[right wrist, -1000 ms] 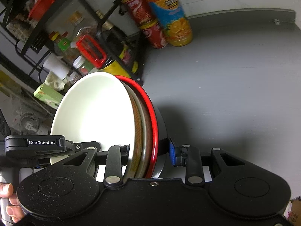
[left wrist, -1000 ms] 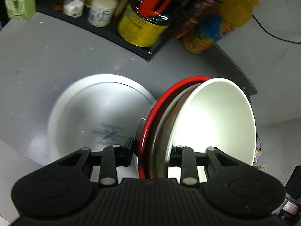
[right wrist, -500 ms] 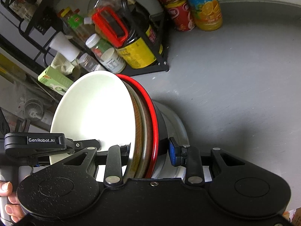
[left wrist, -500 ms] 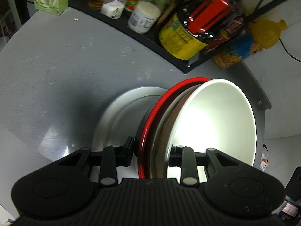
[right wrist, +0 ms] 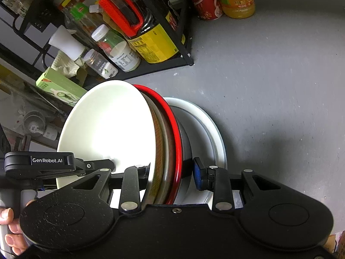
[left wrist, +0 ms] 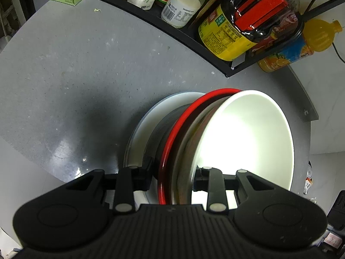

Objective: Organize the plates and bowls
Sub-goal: 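Lower the bowl stack onto the plates and open both grippers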

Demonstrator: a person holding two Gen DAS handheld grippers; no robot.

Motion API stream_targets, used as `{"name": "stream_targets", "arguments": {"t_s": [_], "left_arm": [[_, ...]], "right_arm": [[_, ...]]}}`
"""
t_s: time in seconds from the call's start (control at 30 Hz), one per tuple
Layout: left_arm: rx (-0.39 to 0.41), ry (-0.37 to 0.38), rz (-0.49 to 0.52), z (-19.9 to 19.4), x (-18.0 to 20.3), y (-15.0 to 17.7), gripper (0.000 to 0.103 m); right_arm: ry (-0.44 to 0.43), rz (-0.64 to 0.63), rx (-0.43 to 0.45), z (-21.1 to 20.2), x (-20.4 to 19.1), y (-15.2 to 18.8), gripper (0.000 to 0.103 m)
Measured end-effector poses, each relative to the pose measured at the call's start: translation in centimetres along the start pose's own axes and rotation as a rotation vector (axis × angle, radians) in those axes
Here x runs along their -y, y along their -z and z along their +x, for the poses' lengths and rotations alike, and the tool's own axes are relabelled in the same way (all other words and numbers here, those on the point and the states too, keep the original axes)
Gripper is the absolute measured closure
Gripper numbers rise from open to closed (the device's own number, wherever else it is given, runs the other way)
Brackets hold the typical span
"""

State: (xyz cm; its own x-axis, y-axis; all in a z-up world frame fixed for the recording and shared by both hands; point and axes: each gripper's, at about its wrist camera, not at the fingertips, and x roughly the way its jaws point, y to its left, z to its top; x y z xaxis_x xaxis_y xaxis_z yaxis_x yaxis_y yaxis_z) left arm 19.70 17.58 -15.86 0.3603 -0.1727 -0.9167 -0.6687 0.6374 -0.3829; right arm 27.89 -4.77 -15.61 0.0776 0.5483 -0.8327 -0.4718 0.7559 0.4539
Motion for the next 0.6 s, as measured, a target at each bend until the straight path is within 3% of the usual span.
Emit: {"name": "stream_targets", "arguments": {"t_s": [0.4,0.6], "left_arm": [[-0.024,-0.026,0.064,1.5,1.2,-0.4,0.072],[0.014,-0.036,0.139,0.4,2.0,-0.4,0.067]], "right_arm": [[0.045,0.042,0.017,0.7,0.2,0.5,0.072],[0.058,0.029,0.075,-0.5,-0.5,0.6,0.063]]}}
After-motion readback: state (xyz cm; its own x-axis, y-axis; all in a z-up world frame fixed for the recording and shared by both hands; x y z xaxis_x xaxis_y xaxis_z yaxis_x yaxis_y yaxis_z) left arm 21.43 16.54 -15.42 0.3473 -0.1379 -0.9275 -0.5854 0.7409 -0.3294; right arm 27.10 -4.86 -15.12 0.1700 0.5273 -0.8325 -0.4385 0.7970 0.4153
